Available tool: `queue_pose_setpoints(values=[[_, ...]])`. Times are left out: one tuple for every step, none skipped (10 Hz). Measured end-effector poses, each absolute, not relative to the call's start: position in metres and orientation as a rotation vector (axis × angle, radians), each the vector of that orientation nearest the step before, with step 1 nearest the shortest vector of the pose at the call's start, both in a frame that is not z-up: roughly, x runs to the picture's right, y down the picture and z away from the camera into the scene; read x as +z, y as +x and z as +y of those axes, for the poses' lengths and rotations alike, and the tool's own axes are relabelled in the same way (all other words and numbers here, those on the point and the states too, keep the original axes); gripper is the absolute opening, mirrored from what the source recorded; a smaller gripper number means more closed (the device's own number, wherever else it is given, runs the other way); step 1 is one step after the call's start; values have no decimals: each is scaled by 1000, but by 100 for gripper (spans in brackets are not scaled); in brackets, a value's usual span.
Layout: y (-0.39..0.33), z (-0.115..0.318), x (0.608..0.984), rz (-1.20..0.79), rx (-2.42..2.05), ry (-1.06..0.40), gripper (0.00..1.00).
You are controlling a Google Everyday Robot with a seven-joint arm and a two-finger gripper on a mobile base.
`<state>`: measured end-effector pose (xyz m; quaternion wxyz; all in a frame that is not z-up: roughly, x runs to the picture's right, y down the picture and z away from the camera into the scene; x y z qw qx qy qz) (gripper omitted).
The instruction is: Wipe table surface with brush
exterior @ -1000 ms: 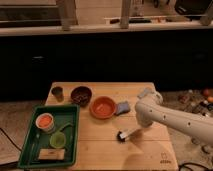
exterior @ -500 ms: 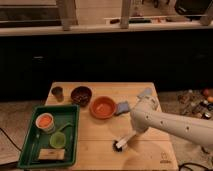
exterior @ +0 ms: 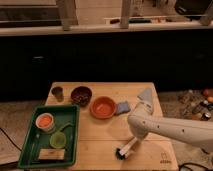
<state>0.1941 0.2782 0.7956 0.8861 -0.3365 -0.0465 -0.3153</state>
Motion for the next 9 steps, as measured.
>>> queue_pose_setpoints(values=[[198,274,796,-80,-654,-693,0],[200,267,796,-70,-649,-684,0],[202,256,796,-57,-643,-667,0],[202,245,795,-51,-639,-651,0],[201,239,794,-48,-638,-641,0],[199,234,795,-46,-638,-630,0],[188,228,796,-55,-647,-615,0],[179,226,796,-63,-658,-608,0],[167,227,796,-78,-677,-604,0]])
